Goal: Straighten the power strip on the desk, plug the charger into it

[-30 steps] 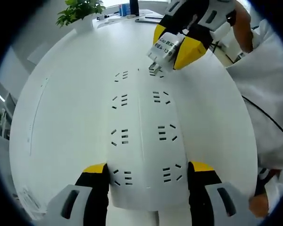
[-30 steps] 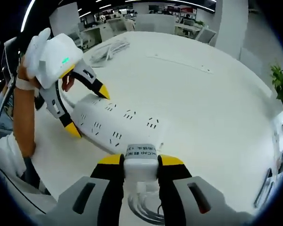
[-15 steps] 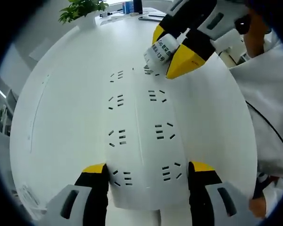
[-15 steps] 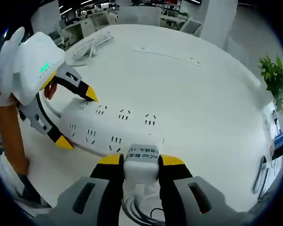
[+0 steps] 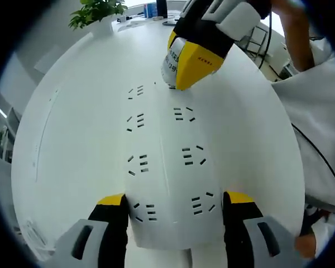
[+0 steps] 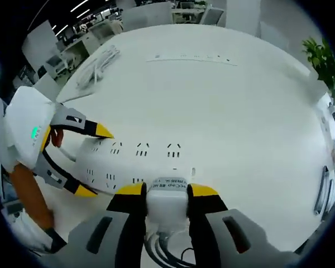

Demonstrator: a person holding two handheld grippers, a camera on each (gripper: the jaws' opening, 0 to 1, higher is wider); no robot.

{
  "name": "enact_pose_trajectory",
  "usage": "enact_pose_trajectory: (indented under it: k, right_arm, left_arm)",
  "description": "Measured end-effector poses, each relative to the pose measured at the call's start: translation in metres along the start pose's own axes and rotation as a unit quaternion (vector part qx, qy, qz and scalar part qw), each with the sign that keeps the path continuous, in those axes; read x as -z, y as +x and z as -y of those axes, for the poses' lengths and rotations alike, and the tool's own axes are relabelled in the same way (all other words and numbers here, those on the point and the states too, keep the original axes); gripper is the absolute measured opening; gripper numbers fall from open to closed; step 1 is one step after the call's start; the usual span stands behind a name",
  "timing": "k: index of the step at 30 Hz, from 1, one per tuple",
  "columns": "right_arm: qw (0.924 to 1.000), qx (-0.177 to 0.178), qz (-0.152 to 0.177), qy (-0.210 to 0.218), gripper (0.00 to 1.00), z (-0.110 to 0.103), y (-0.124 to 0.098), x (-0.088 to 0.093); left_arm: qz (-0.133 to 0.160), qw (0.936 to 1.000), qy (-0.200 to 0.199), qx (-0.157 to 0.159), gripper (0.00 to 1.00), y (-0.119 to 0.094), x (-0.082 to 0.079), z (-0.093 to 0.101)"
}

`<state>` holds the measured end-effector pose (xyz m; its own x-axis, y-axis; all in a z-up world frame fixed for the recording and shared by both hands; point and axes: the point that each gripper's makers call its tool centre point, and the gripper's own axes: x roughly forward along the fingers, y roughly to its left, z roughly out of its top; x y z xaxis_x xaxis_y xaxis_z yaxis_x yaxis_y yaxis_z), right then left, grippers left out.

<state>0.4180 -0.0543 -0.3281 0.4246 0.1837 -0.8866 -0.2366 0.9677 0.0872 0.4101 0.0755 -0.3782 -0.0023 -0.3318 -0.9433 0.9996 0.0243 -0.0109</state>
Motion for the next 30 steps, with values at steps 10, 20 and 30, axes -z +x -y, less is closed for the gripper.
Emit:
enact_pose_trajectory:
  k: [10, 20, 30]
  right_arm:
    - [1.0, 0.001, 0.0, -0.002, 0.29, 0.0, 0.011, -0.004]
    - [0.9988, 0.004, 0.012, -0.047, 0.3, -0.004, 0.011, -0.003]
    - [0.971, -0.118, 0.173, -0.116, 0.62, -0.043, -0.047, -0.05]
  left_arm:
    - [0.001, 1.0, 0.004, 0.0, 0.7, -0.001, 0.002, -0.002]
    - [0.003, 1.0, 0.003, 0.0, 0.7, -0.001, 0.003, -0.002]
    - [0.008, 1.0, 0.003, 0.001, 0.7, -0.002, 0.002, 0.001]
